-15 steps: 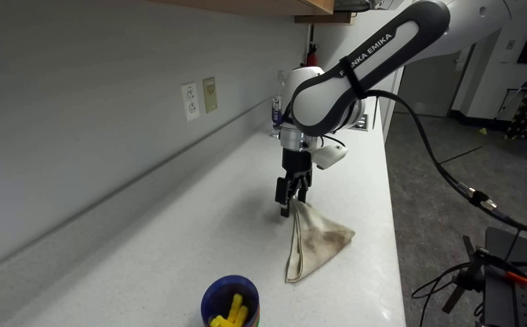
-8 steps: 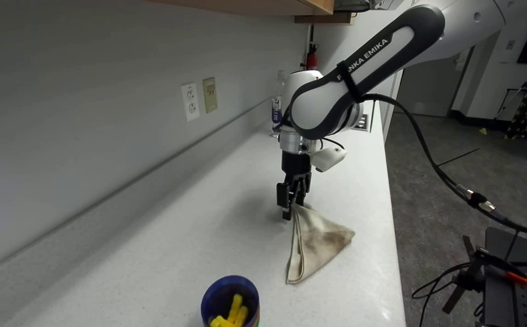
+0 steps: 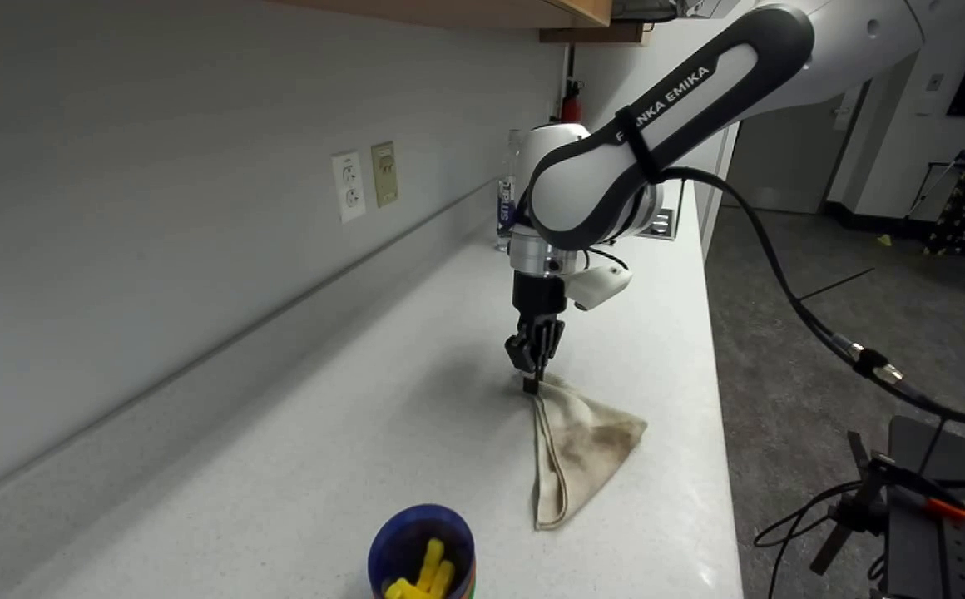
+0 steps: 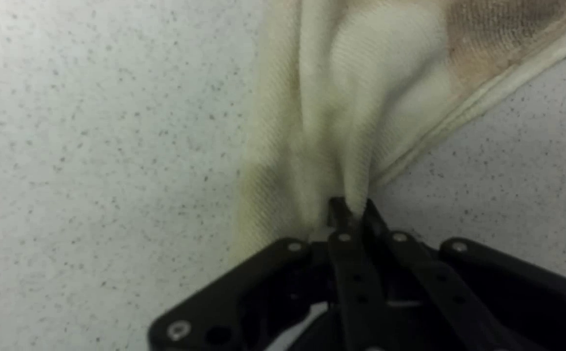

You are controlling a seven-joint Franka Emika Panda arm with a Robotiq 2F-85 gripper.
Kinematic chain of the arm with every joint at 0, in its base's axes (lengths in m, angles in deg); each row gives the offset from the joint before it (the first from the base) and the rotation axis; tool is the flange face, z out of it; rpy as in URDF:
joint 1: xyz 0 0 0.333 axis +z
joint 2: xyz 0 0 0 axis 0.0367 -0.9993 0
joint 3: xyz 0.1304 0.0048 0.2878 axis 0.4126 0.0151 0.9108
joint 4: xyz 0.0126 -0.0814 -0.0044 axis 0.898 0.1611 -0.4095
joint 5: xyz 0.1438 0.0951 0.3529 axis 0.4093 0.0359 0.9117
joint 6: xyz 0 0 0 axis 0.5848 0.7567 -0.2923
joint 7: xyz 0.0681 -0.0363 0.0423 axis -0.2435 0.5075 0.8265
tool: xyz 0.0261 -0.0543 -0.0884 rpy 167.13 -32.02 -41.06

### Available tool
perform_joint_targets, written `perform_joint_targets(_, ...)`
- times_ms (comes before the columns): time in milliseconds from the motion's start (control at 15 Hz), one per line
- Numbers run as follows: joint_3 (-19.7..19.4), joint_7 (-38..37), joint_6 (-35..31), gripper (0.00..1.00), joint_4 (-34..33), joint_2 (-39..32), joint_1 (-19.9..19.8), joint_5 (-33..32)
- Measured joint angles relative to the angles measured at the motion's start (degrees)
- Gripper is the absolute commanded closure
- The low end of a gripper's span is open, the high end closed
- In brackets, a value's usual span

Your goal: Unfold the cloth

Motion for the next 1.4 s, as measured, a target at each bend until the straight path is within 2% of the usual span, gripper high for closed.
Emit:
perform_joint_targets(600,0.11,-0.55,0.01,0.99,2.34,2.64,0.79,-1.43)
perform_joint_targets(1133,0.08,-0.65,0.15,0.99,14.41,13.17,1.66,-7.69)
perform_joint_targets(1400,0.29,-0.61,1.38,0.99,19.99,17.21,1.68,-8.06)
